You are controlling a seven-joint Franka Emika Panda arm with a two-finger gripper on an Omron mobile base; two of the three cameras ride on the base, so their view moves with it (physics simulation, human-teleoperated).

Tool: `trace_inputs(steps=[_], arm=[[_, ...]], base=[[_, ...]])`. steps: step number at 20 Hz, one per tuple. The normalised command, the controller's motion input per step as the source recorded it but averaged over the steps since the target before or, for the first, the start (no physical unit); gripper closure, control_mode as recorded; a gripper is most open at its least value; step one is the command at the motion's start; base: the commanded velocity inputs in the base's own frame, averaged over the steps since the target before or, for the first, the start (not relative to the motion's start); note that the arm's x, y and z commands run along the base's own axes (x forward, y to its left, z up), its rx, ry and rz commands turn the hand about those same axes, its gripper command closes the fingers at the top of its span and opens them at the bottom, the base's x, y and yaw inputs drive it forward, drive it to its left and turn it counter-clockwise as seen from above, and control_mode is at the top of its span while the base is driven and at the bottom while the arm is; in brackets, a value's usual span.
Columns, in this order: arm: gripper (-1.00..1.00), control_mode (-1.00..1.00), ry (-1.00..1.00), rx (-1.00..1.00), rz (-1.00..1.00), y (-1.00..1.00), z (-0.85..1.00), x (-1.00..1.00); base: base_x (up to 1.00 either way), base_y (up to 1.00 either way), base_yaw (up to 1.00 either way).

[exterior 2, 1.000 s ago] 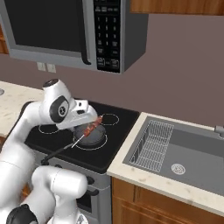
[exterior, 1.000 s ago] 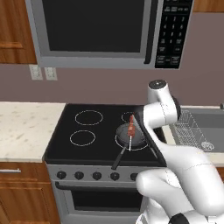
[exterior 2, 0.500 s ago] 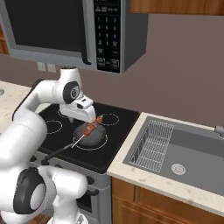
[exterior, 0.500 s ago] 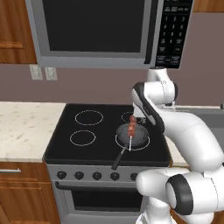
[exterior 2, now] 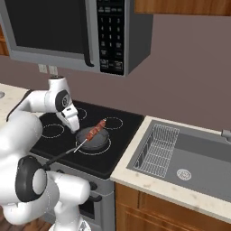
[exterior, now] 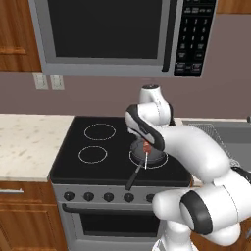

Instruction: Place the cold items (orange and onion) from the fridge in one tupperware on the dining counter. Place the warm items (kebab skewer and hot dog) in the stove area in another tupperware.

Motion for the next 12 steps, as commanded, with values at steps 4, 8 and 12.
trace_inputs(steps=[4,8,12], arm=[[-1.0,-1.0,-0.1,0.0,0.02,-0.29,-0.38,0.43],[-1.0,-1.0,0.0,0.0,0.11,-0.69,-0.11,0.35],[-1.0,-1.0,0.0,0.0,0.19,-0.59,-0.3,0.26]], base=[[0.0,0.0,0.0],[0.0,0.0,0.0],[0.0,0.0,0.0]])
